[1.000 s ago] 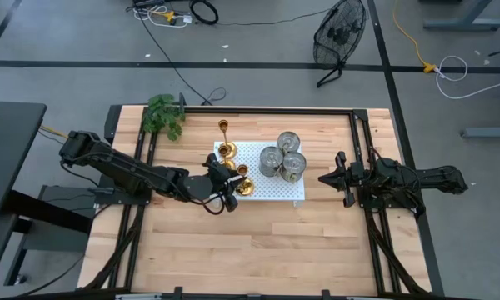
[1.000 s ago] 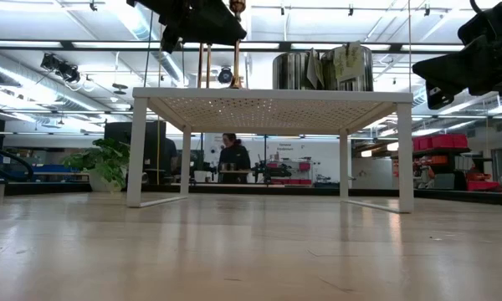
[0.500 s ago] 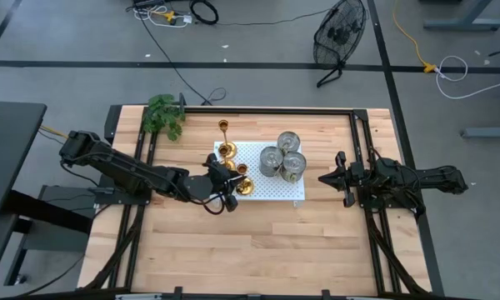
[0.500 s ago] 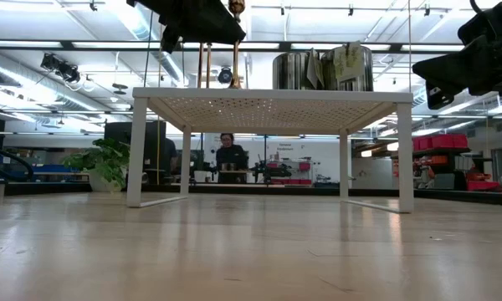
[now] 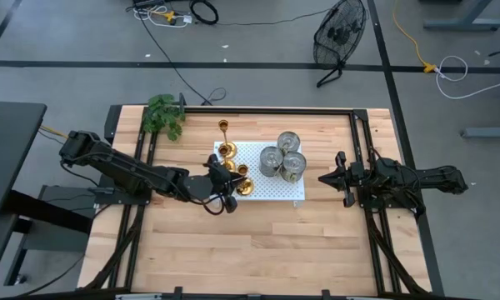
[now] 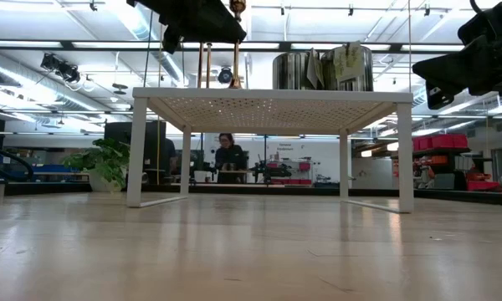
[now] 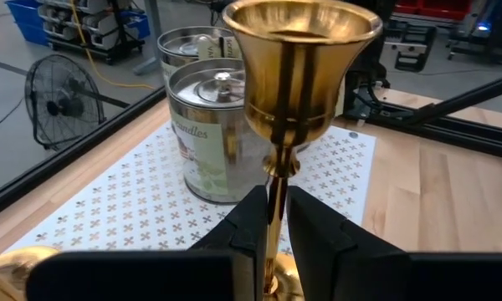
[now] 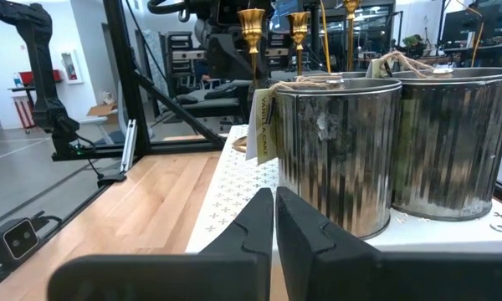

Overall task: Pick & Place candle stick holders
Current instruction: Return to Home Position

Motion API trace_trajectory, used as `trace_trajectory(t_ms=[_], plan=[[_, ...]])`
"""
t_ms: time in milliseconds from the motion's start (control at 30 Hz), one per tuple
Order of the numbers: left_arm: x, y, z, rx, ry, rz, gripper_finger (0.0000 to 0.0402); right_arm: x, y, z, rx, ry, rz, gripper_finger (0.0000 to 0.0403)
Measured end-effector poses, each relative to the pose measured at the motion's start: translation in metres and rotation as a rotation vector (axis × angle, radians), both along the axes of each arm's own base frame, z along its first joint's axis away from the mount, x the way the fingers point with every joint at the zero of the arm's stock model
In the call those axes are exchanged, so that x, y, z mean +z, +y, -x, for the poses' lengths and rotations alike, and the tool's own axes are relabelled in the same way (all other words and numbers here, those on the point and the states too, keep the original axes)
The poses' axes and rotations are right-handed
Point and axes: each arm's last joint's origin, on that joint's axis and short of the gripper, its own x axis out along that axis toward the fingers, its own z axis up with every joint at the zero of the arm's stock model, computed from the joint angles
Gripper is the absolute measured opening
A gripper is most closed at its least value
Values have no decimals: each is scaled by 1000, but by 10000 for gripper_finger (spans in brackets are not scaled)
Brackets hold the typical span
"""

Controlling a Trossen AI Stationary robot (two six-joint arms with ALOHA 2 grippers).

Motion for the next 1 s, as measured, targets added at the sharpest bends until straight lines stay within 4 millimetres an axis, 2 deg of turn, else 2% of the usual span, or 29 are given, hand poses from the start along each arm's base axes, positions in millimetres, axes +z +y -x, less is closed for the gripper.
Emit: trace_trajectory(t_ms=[267, 567, 800, 1000], plan=[[0, 0, 0, -26, 32, -67, 52, 0, 0, 0, 0, 0, 0, 21], [0, -1, 0, -43, 30, -60, 24, 0, 0, 0, 0, 0, 0, 21], [0, -1, 0, -48, 30, -58, 35, 0, 0, 0, 0, 0, 0, 21], [0, -2, 0, -50, 29, -59, 21, 0, 0, 0, 0, 0, 0, 21]])
